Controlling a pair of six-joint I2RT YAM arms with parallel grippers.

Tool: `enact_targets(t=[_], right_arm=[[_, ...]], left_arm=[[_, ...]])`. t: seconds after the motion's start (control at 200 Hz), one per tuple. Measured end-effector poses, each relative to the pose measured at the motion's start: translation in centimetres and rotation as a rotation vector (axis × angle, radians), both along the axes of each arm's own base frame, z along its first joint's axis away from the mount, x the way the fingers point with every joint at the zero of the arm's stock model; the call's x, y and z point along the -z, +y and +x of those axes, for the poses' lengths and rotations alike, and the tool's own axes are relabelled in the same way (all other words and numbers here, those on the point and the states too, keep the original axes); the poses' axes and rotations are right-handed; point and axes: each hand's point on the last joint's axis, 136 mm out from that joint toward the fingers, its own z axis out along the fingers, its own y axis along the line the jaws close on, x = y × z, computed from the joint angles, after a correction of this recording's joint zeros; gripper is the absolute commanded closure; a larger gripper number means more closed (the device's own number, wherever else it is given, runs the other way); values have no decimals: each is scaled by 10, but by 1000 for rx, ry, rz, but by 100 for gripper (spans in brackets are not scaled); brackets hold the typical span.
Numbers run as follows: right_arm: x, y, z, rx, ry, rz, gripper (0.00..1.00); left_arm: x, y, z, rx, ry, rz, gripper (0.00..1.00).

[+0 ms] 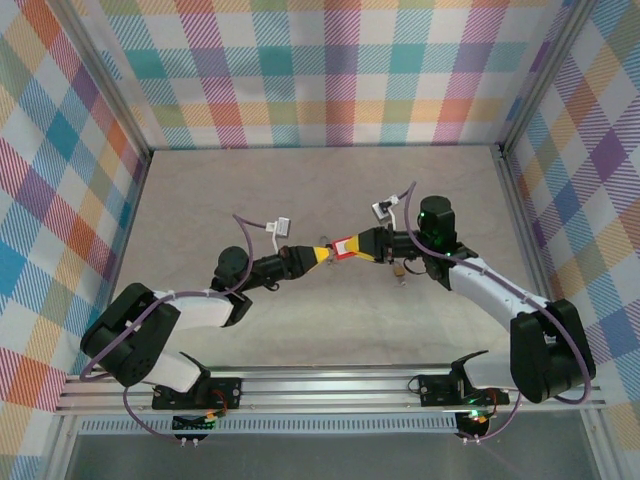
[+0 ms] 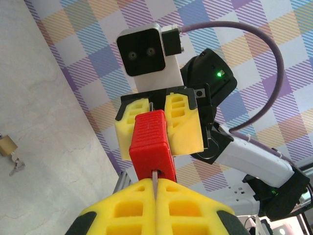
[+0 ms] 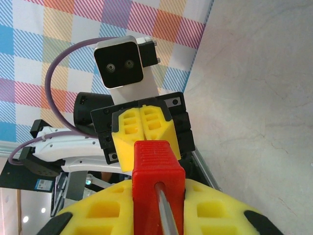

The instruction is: Lock with the key

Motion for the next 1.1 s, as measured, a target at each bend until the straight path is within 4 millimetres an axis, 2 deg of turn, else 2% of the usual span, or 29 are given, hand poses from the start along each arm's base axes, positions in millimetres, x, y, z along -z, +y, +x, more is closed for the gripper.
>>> enact_targets(t=[0.055,0.195,0.275,0.385,0.435,0.49,0.555,0.585,0.715,0.83,1.1], right_arm=[[-3,-11,6,35,-9,5,100],[-19,-63,41,243,-80,12,100],[-23,-72,44,275,-106,19,100],[-24,-71,42,265,-100,27,100],[-23,-69,40,258,-98,28,100],[-23,-67,39,249,-98,29,100],[-22,-62,36,233,-92,26,100],[-20,-58,34,221,-85,23,100],[-11,-37,20,151,-55,8,100],[-5,-22,12,102,-40,-3,100],[5,-6,11,71,-30,-24,100]], left_arm=[[1,5,1,-16,3,1,100],[7,31,15,-103,25,1,100],[7,36,20,-121,34,-2,100],[7,36,20,-118,39,-3,100],[6,35,20,-118,37,-5,82],[2,33,21,-111,37,-13,68],[-4,29,22,-102,26,-22,53],[-7,27,23,-99,21,-25,50],[-17,15,26,-71,9,-38,42],[-16,3,26,-42,20,-37,41],[-5,-9,23,8,54,-16,42]])
